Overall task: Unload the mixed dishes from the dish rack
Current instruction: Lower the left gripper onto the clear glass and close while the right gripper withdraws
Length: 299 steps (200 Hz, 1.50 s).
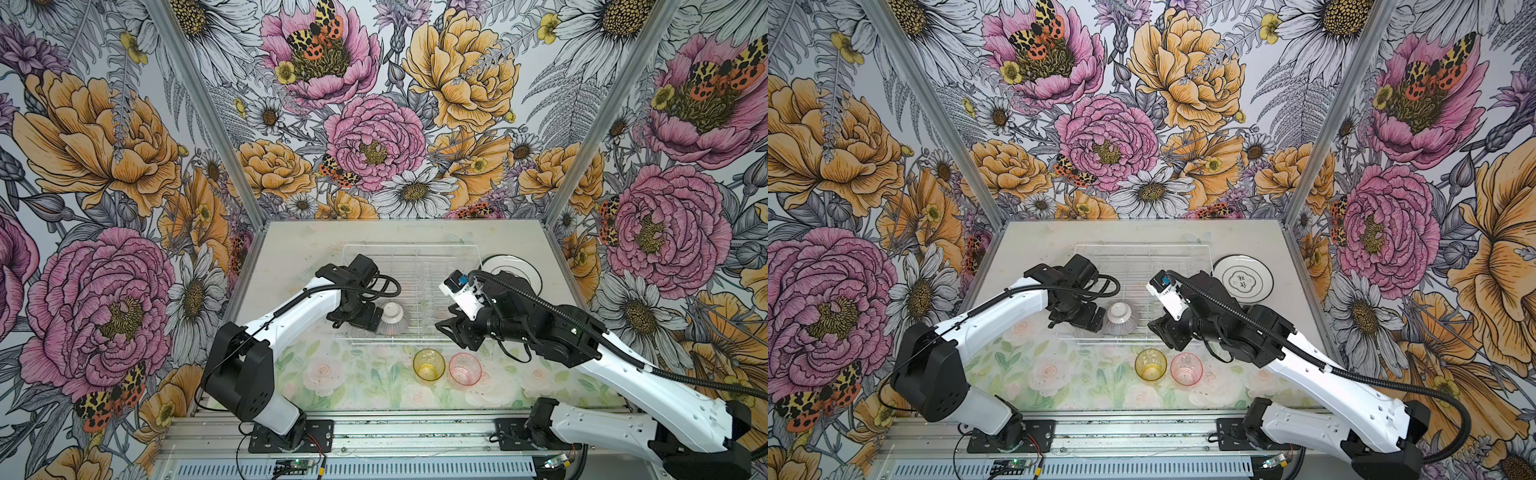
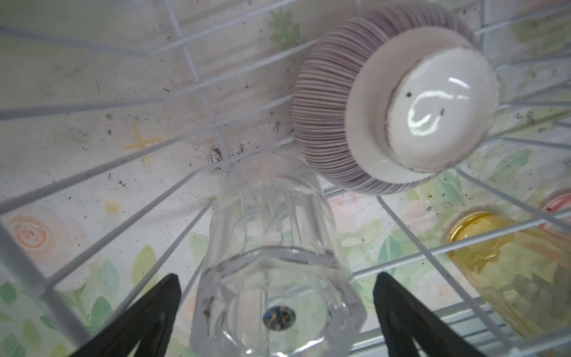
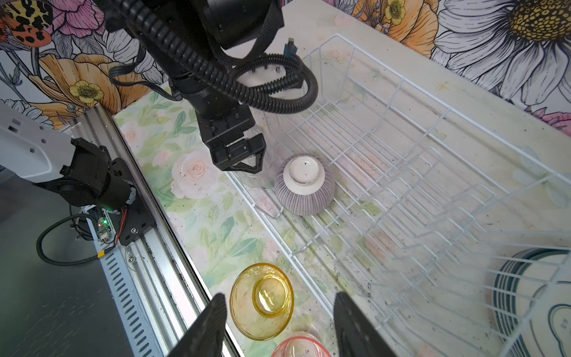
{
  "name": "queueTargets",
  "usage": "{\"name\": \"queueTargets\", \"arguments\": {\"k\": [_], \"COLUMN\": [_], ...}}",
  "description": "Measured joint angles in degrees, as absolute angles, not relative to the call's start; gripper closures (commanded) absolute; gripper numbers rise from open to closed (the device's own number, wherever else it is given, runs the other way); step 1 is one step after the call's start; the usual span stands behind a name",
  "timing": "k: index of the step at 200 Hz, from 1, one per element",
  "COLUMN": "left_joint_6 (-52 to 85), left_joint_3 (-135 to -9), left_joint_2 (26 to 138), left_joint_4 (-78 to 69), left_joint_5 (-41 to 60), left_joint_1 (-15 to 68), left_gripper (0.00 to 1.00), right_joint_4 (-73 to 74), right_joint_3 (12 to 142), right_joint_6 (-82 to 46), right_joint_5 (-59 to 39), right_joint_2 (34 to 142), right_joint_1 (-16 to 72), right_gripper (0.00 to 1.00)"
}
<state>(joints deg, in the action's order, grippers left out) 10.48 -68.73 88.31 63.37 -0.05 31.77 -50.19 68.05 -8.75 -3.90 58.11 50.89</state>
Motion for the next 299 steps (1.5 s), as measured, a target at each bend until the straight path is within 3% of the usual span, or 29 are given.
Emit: {"name": "queueTargets", "arguments": {"k": [29, 66, 105, 166, 203, 299], "left_joint_6": [10.24, 9.89, 9.43, 8.32, 7.44, 5.91], "left_joint_3": [-68.75, -68.75, -68.75, -68.86, -68.99, -71.18], "left_joint_2": [89.73, 90.59, 90.67, 90.67, 90.65, 83.66], "left_joint_4": [62.74, 62.59, 62.76, 62.52, 62.57, 63.09], "left_joint_5": [-0.05, -0.21, -0.19, 0.03, 0.05, 6.76], "left_joint_1": [31.77, 31.7, 31.38, 31.22, 31.14, 26.28], "left_gripper": [0.02, 0.13, 0.18, 0.41, 0.46, 0.47], "right_joint_4": [-50.15, -49.8, -49.74, -48.8, -48.47, -44.95], "right_joint_3": [67.4, 66.81, 66.67, 66.0, 65.73, 64.99], "right_joint_6": [-9.04, -9.19, -9.28, -9.45, -9.61, -10.74], "right_joint_5": [-3.95, -4.21, -4.34, -4.78, -4.78, -9.89], "right_joint_2": [57.95, 57.98, 57.98, 57.98, 57.98, 59.05], "right_joint_1": [50.35, 49.89, 49.78, 49.15, 49.15, 47.29], "right_gripper": [0.42, 0.42, 0.42, 0.42, 0.42, 0.42]}}
